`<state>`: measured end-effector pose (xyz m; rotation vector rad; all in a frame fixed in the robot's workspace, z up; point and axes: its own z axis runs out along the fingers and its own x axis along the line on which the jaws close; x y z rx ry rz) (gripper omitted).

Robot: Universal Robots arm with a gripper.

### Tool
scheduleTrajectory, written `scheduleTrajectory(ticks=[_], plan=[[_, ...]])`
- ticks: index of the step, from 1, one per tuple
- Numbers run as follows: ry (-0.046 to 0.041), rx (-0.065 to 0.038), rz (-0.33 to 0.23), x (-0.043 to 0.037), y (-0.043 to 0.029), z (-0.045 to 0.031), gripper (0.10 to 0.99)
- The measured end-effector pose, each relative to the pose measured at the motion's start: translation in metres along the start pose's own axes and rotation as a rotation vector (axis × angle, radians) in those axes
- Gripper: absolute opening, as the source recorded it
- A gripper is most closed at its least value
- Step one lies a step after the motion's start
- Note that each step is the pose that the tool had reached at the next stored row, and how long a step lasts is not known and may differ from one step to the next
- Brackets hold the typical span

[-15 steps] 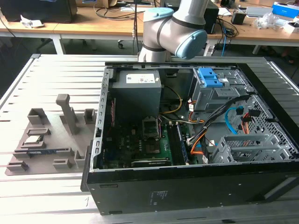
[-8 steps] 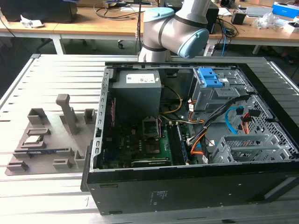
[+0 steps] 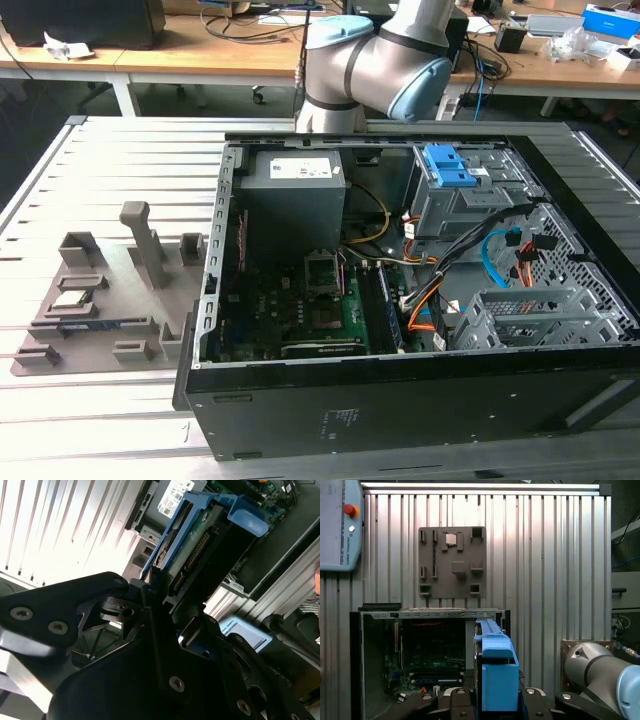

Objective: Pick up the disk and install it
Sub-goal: 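Pick up the disk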

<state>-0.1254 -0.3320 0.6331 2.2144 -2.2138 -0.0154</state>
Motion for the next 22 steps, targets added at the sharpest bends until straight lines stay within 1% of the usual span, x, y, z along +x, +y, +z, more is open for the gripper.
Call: scheduleTrajectory(ticks=[1,3,4,5,7,10,12,14,17,18,19,20,22], plan=[[0.0003,0.0,0.0,-0.0001,-0.0048,-0.0001,0.365],[0.0003,0.0,0.0,-0.0002,-0.0105,-0.0001,0.365],[0.0003,0.0,0.0,-0.0003,-0.0159,-0.0002,0.365],[0.0004,0.0,0.0,-0.0008,-0.022,-0.0003,0.365],[0.0013,0.0,0.0,-0.0023,-0.0383,-0.0005,0.365],[0.0025,0.0,0.0,-0.0023,-0.045,-0.0006,0.365],[0.0043,0.0,0.0,-0.0024,-0.0518,-0.0007,0.365],[0.0051,0.0,0.0,-0.0025,-0.0563,-0.0008,0.365],[0.0066,0.0,0.0,-0.0028,-0.0665,-0.001,0.365],[0.0073,0.0,0.0,-0.003,-0.0717,-0.001,0.365],[0.0076,0.0,0.0,-0.0031,-0.075,-0.0011,0.365],[0.0078,0.0,0.0,-0.0031,-0.0772,-0.0011,0.365],[0.0076,0.0,0.0,-0.0031,-0.078,-0.0011,0.365]])
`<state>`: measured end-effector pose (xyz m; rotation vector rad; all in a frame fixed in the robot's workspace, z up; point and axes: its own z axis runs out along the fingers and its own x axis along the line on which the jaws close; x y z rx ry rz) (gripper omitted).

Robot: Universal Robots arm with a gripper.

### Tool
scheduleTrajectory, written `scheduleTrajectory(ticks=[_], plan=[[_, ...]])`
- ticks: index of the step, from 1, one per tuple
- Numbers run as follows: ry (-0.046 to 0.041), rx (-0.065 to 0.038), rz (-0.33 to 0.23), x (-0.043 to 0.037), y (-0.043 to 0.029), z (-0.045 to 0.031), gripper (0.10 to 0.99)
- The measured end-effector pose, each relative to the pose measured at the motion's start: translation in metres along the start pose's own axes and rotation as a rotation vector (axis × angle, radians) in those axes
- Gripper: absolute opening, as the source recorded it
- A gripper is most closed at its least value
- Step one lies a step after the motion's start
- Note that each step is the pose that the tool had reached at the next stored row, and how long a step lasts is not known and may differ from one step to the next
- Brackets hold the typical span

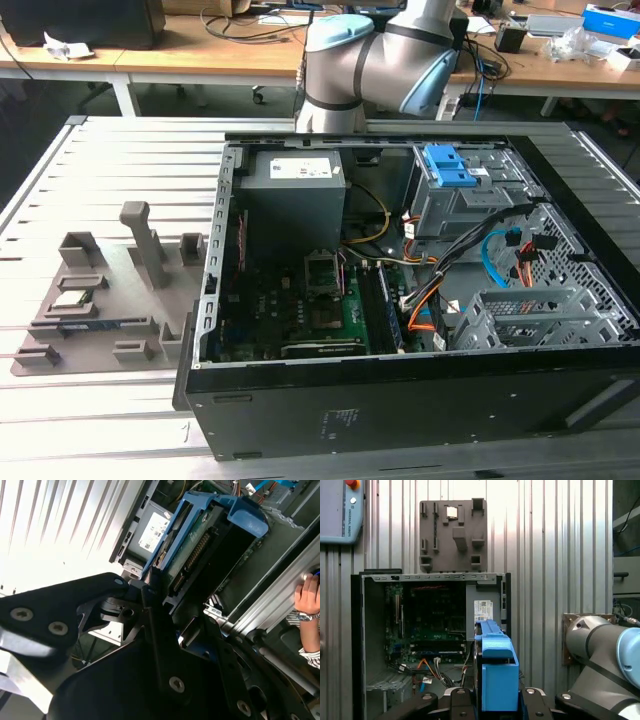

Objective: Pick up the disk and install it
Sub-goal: 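Pick up the disk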

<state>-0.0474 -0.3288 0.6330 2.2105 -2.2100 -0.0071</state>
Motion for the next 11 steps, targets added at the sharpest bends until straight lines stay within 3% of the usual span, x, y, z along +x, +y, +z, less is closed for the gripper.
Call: scheduleTrajectory(ticks=[7,11], plan=[[0.0002,0.0,0.0,0.0002,-0.0008,0.0027,0.365],[0.0,0.0,0.0,0.0003,-0.0008,0.0133,0.365]])
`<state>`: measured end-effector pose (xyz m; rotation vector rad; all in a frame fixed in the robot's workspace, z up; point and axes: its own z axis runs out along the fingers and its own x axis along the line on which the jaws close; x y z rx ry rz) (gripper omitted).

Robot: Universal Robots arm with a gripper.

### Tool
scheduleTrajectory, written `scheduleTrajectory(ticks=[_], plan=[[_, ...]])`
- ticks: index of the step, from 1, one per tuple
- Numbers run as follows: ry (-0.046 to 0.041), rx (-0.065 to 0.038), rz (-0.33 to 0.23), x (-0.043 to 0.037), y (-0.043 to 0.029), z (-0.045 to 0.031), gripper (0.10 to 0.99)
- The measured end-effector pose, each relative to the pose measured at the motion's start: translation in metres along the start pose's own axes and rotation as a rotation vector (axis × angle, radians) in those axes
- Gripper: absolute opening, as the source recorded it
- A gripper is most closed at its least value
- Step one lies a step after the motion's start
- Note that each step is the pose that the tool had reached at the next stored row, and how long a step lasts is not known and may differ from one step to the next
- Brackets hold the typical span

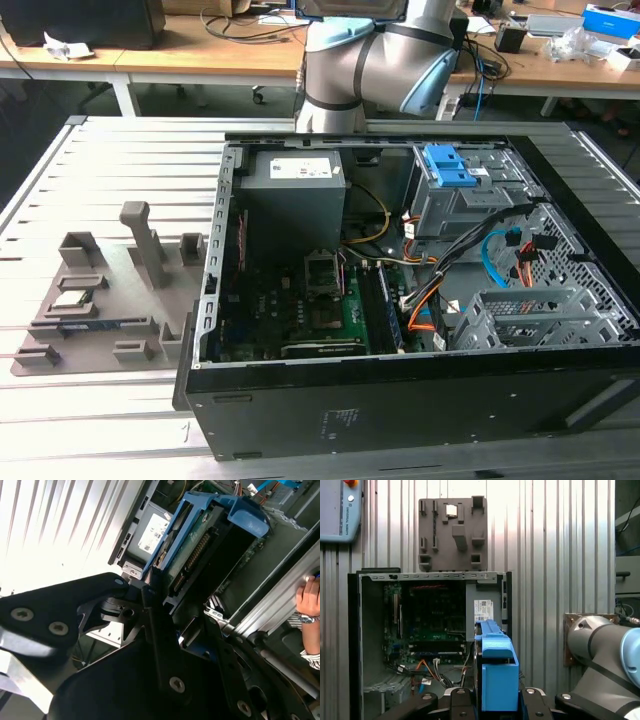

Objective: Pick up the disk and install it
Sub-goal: 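Pick up the disk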

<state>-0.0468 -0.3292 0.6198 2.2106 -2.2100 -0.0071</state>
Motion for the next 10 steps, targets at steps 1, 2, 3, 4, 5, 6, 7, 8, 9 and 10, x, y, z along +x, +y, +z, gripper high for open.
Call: scheduleTrajectory(ticks=[1,2,3,4,5,6,7,8,9,10], plan=[[-0.0001,0.0,0.0,0.0,-0.0001,0.003,0.365],[0.0001,0.0,0.0,-0.0001,-0.0001,0.0058,0.365],[-0.0269,0.0,0.0,0.0002,-0.0002,0.0075,0.365],[-0.0612,0.0,-0.001,0.0009,-0.0001,0.0075,0.365],[-0.0922,0.0,-0.001,0.0027,-0.0002,0.0091,0.365],[-0.092,0.0,-0.001,0.0035,-0.0002,0.0115,0.365],[-0.0921,0.0,-0.001,0.0041,-0.0002,0.0138,0.365],[-0.0922,0.0,-0.001,0.0045,-0.0002,0.0154,0.365],[-0.092,0.0,-0.001,0.0048,-0.0002,0.0171,0.365],[-0.0919,0.0,-0.001,0.005,-0.0003,0.0186,0.365]])
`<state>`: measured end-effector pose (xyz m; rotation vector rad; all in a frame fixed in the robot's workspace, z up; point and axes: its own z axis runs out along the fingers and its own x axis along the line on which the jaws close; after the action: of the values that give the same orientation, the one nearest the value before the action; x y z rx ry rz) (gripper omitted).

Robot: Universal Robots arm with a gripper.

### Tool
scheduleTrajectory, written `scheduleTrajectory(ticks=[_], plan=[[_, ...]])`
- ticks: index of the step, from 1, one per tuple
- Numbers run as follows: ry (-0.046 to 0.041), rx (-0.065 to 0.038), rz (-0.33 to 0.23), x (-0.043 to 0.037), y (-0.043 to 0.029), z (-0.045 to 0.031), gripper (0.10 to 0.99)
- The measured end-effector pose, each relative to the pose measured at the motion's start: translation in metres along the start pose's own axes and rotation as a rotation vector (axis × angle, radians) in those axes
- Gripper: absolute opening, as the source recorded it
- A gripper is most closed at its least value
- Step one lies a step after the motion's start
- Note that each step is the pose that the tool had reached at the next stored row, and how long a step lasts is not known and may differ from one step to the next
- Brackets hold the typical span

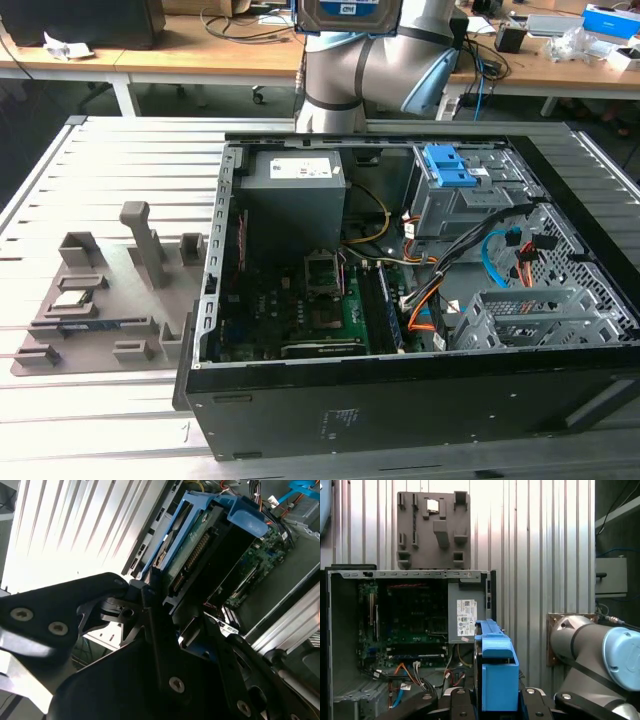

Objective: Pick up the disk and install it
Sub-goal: 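Pick up the disk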

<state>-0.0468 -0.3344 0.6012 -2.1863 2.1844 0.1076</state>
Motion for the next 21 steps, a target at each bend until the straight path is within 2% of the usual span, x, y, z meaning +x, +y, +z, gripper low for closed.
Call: scheduleTrajectory(ticks=[2,14,21], plan=[[-0.0001,0.0,0.0,0.0006,-0.0001,0.0051,0.365],[-0.0001,0.0,0.0,0.0023,-0.0004,0.0238,0.365],[-0.0001,0.0,0.0,0.0029,-0.0005,0.0313,0.365]])
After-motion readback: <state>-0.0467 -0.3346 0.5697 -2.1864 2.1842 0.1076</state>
